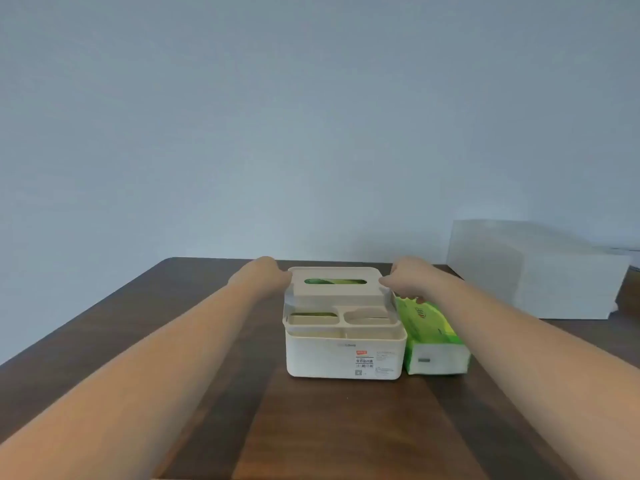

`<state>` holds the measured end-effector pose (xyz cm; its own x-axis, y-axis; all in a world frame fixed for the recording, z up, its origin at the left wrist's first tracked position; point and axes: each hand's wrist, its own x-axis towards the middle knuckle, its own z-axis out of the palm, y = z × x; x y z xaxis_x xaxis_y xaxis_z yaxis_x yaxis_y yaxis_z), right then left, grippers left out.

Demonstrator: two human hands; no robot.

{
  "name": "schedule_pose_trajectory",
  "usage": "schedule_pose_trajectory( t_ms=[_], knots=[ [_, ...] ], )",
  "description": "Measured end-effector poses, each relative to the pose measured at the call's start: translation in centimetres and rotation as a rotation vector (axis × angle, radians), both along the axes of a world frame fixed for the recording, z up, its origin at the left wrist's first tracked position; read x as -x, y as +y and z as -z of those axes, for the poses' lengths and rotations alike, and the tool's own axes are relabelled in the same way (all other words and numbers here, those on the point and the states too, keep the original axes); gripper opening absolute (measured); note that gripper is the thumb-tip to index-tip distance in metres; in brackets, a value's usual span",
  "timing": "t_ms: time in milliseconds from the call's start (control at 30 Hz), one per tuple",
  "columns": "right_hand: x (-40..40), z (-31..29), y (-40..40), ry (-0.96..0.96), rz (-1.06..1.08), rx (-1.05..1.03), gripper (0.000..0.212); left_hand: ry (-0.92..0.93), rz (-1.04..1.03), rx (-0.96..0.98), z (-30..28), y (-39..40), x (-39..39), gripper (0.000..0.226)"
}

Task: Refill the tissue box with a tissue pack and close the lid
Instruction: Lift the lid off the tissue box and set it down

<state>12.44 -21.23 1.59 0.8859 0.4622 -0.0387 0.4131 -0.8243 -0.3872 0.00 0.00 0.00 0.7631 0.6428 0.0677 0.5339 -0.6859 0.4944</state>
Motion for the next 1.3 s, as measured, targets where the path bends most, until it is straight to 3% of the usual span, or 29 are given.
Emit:
schedule_pose_trajectory(
  t_ms=[200, 333, 533, 733, 967, 1133, 1233, 1300],
  knots=[
    [0.5, 0.8, 0.3, 0.050, 0.069, -0.041, 0.012, 0.052, 0.019, 0.047, 1.1, -0.6, -0.1, 0.015],
    [0.9, 0.2, 0.7, 0.034, 0.107, -0.033, 0.023, 0.009, 0.014, 0.069, 0.6, -0.5, 0.2, 0.009],
    [2.5, -1.8, 3.2, -0.057, 0.045, -0.118, 0.029, -0.145, -0.039, 0.054, -1.8, 2.2, 2.4, 0.012],
    [4.9, -3.3, 8.2, -0.057, -0.059, -0.146, 0.028, -0.145, -0.140, 0.059, -1.7, 6.5, 5.7, 0.020],
    [8.4, -2.0, 14.9, -0.016, -0.171, 0.055, 0.023, -0.083, -0.265, 0.033, 0.5, 11.2, 9.5, 0.014],
    [9.5, 0.7, 19.5, -0.062, -0.233, 0.214, 0.029, -0.041, -0.353, 0.031, 3.4, 14.3, 10.9, 0.011],
    [9.2, 2.1, 21.6, -0.039, -0.247, 0.331, 0.046, -0.030, -0.375, 0.048, 4.8, 15.8, 10.7, 0.010],
    [8.6, 3.0, 22.7, -0.035, -0.255, 0.352, 0.042, -0.030, -0.378, 0.053, 5.6, 16.7, 10.1, 0.010]
  ],
)
